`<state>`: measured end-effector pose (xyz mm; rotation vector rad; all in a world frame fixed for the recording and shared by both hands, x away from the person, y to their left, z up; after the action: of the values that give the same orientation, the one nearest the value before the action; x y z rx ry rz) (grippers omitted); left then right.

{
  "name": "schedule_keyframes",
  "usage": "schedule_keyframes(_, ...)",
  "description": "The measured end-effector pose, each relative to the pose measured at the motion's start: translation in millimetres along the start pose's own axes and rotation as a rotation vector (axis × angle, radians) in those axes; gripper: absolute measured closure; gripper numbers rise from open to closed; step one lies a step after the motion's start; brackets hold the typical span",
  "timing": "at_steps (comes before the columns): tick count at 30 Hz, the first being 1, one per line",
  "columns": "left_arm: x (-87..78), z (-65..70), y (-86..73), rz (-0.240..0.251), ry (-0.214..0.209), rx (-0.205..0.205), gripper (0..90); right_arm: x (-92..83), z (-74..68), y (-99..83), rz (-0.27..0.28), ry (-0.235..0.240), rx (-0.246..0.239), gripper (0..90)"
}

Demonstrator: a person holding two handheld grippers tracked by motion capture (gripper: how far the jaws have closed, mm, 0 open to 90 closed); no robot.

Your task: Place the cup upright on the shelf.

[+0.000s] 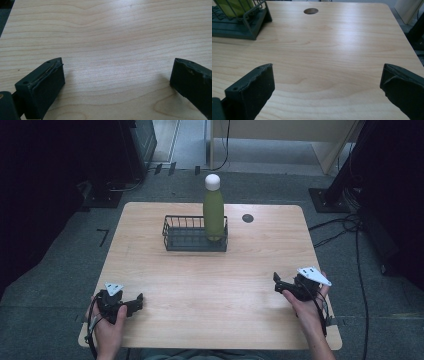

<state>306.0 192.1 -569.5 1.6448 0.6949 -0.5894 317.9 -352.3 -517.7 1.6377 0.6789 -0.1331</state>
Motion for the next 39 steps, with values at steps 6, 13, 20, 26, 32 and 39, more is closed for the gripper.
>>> schedule_keyframes(6,0.0,0.0,0.1,0.001,0.0,-0.001,0.0,-11.9,17.3,-18.4,-0.012,-0.029,0.034,0.0)
schedule_keyframes(13,0.0,0.1,0.0,0.001,0.0,-0.001,0.0,-20.8,31.0,-38.7,-0.041,-0.054,0.055,0.0)
schedule_keyframes(20,0.0,0.0,0.0,0.001,0.0,-0.001,0.0,-27.5,34.4,-57.1,-0.081,-0.058,0.074,0.0)
schedule_keyframes(26,0.1,0.1,0.0,0.001,0.0,-0.001,0.0,-40.6,40.3,-66.9,-0.116,-0.074,0.102,0.0)
schedule_keyframes(32,0.0,0.1,0.0,0.001,0.0,-0.001,0.0,-47.6,43.1,-79.6,-0.214,-0.086,0.114,0.0)
schedule_keyframes(39,0.1,0.2,0.0,0.002,0.0,-0.002,0.0,-53.0,43.0,-85.3,-0.255,-0.111,0.061,0.0)
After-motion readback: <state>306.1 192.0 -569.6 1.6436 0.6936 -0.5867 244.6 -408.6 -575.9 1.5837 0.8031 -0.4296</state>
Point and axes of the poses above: each handheld gripper's, and its own axes: x roughly forward along the jaws, y roughly out of its top, z roughly to its right, the point moved 7 cm from there along x, roughly forward along the jaws, and after that the axes turned 13 degrees about y, right-handed, at the moved point
